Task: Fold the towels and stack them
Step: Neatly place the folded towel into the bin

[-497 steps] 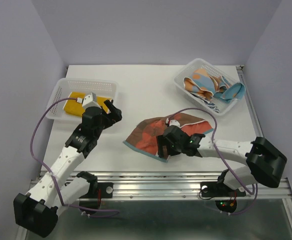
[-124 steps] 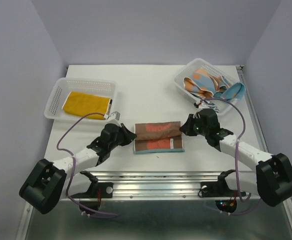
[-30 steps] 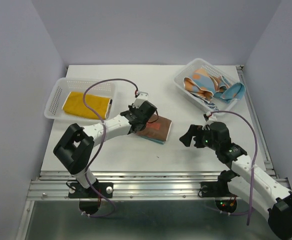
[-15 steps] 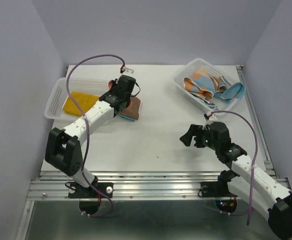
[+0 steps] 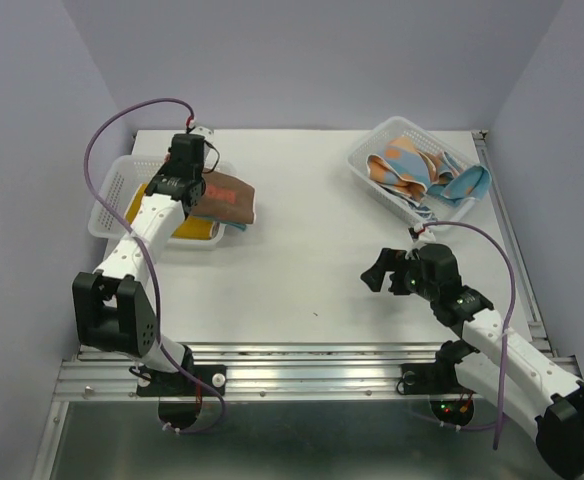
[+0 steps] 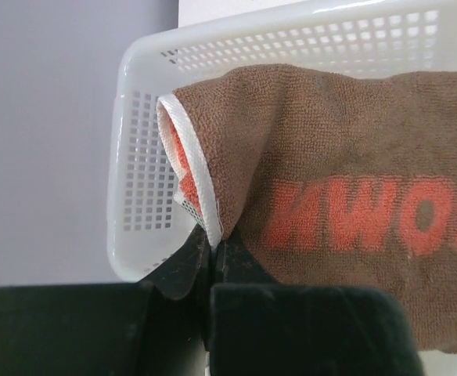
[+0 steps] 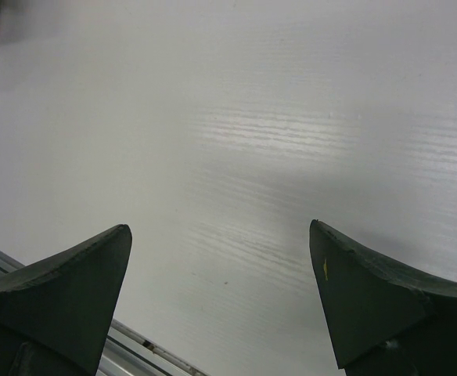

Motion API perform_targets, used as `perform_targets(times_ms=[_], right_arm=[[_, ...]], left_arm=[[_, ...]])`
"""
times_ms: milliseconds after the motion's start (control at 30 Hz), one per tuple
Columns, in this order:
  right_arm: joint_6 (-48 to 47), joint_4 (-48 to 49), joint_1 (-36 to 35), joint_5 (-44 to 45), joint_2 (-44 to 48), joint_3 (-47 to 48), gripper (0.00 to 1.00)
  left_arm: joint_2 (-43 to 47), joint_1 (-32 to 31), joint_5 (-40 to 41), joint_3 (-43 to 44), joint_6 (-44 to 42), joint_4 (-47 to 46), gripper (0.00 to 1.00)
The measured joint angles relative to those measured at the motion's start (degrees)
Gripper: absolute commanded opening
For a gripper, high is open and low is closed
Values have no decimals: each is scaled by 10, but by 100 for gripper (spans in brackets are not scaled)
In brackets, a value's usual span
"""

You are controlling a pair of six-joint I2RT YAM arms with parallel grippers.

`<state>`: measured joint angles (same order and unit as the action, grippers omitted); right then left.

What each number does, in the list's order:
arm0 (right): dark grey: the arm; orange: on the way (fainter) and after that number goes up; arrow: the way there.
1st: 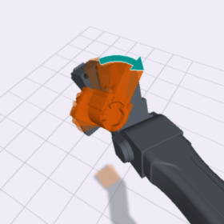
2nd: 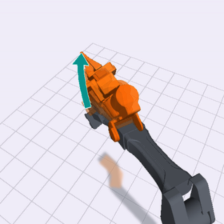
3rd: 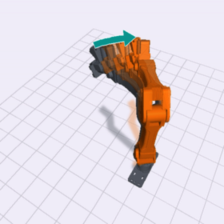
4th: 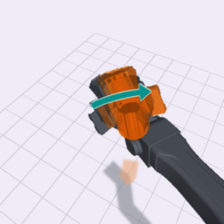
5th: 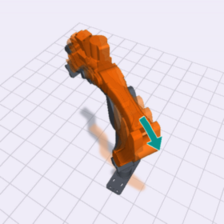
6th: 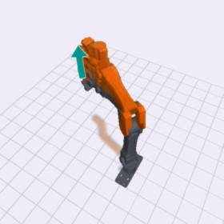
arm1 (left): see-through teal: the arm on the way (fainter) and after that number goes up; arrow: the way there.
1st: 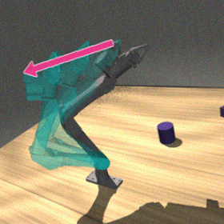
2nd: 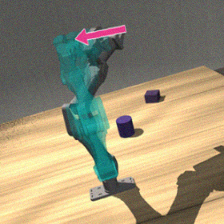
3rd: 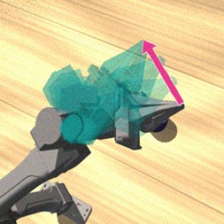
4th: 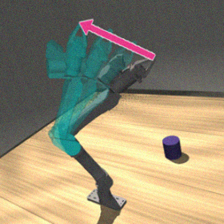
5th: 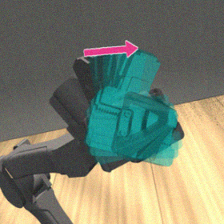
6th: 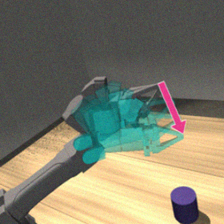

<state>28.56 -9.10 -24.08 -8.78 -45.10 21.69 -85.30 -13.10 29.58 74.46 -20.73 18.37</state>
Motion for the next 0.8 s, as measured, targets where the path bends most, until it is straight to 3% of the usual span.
perform_targets(times_ms=[167,433,800], right_arm=[[0,0,0,3,0,0,100],[0,-2,0,9,-9,0,100],[0,-8,0,12,-14,0,100]], left_arm=[[0,51,-36,-24,-39,-26,0],[-12,54,-87,-47,-84,-57,0],[-110,80,-73,-51,-104,-79,0]])
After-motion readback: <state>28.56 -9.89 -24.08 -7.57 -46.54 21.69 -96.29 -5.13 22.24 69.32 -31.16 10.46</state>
